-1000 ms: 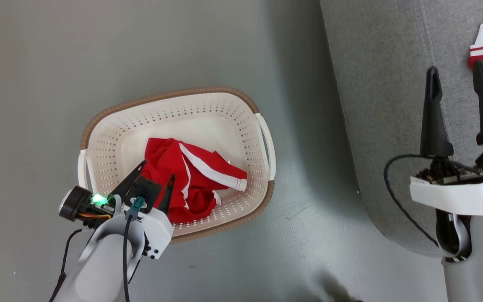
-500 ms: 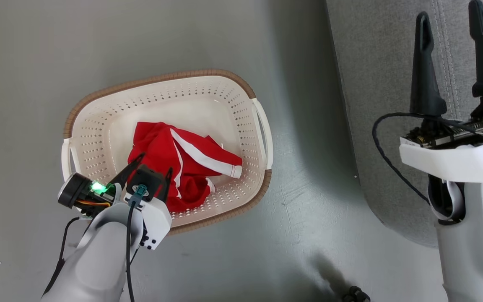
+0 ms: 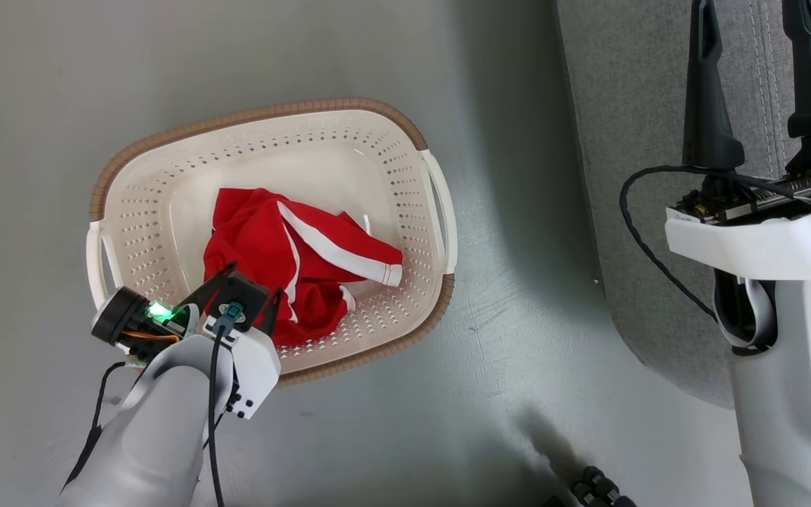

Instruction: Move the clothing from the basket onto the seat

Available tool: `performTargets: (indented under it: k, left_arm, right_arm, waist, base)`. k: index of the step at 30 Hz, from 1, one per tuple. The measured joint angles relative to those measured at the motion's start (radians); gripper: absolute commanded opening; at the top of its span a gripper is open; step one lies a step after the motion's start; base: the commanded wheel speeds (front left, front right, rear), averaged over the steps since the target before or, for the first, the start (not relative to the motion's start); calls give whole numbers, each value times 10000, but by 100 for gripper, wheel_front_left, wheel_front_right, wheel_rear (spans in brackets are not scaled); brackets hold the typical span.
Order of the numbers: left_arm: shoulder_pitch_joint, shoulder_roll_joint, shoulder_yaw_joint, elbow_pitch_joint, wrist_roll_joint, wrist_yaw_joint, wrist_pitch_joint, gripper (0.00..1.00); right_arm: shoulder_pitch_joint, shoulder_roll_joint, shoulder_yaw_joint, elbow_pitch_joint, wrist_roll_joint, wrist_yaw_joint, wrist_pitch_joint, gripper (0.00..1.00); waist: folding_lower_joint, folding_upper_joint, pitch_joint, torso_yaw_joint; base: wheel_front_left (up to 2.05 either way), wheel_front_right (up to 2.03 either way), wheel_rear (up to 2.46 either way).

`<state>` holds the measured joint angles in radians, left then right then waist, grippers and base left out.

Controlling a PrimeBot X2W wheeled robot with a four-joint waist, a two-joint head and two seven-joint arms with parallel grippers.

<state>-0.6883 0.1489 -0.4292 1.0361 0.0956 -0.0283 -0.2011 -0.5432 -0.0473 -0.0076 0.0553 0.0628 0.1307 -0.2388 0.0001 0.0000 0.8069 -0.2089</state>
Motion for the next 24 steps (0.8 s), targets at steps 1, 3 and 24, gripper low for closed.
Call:
performTargets:
  k: [1, 3, 24]
  left_arm:
    - [-18, 0, -13, 44, 0, -15, 29, 100]
    - [-69, -27, -77, 169, 36, -82, 121, 100]
    - [-770, 263, -180, 1101, 418, 395, 1118, 100]
  right_arm:
    - [-17, -2, -10, 75, 2, 0, 0, 100]
    - [-104, -4, -27, 142, 10, 0, -2, 100]
    - [-521, -8, 138, 441, 297, 0, -90, 100]
  waist:
    - [0, 0, 26, -21]
    - [0, 0, 75, -64]
    - [0, 0, 567, -597]
  base:
    - [0, 0, 0]
    - [0, 0, 0]
    - [0, 0, 0]
